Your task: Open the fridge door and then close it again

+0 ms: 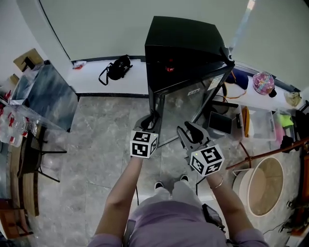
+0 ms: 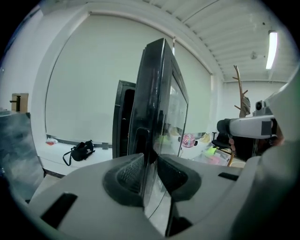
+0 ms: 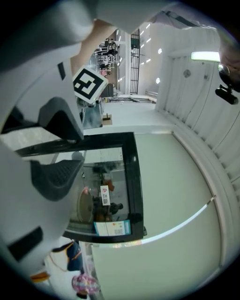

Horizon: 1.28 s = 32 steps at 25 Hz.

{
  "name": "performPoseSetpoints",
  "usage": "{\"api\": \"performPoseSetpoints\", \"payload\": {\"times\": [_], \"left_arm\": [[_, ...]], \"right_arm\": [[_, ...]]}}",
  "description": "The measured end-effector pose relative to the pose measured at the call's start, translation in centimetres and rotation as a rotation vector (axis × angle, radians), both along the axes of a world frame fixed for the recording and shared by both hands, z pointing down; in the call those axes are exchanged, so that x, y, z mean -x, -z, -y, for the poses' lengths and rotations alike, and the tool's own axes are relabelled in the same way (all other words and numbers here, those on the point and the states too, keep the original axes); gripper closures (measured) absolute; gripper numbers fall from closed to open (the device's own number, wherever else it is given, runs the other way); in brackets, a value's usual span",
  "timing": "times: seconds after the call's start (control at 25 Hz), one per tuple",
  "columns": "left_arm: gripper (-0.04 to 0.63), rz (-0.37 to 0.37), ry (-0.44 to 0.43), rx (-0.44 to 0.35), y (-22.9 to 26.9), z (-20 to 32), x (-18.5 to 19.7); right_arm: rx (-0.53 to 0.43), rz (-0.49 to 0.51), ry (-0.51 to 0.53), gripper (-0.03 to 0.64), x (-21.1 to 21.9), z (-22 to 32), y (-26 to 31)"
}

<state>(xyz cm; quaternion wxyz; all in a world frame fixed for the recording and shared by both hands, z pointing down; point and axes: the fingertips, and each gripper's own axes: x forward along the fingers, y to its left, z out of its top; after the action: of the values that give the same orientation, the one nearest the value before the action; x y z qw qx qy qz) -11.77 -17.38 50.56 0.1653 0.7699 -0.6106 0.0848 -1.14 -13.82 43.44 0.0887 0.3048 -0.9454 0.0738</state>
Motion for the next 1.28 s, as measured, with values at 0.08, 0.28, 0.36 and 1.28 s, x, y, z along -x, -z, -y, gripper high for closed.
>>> {"api": "performPoseSetpoints", "payload": {"times": [0.08, 0.28, 0.36, 1.28], "left_arm": [[0.522, -0.003, 0.009, 0.0, 0.0, 0.5, 0.5], [0.514, -0.01, 0.033, 0.002, 0.0, 2.1, 1.7], [0.509, -0.01, 0.041, 0.002, 0.0, 2.9, 2.3], [0.477, -0.061, 0.047, 0.005, -0.4, 11.9, 7.4]], "right_arm": [[0.01, 0.007, -0.019, 0.483, -0.4, 0.3, -0.2], [0.037, 0.026, -0.042, 0.492, -1.3, 1.4, -0.5], [0.046, 0.037, -0.048, 0.495, -1.4, 2.2, -0.7], [0.089, 0.086, 0.009, 0.525, 0.5, 13.8, -1.5]]}}
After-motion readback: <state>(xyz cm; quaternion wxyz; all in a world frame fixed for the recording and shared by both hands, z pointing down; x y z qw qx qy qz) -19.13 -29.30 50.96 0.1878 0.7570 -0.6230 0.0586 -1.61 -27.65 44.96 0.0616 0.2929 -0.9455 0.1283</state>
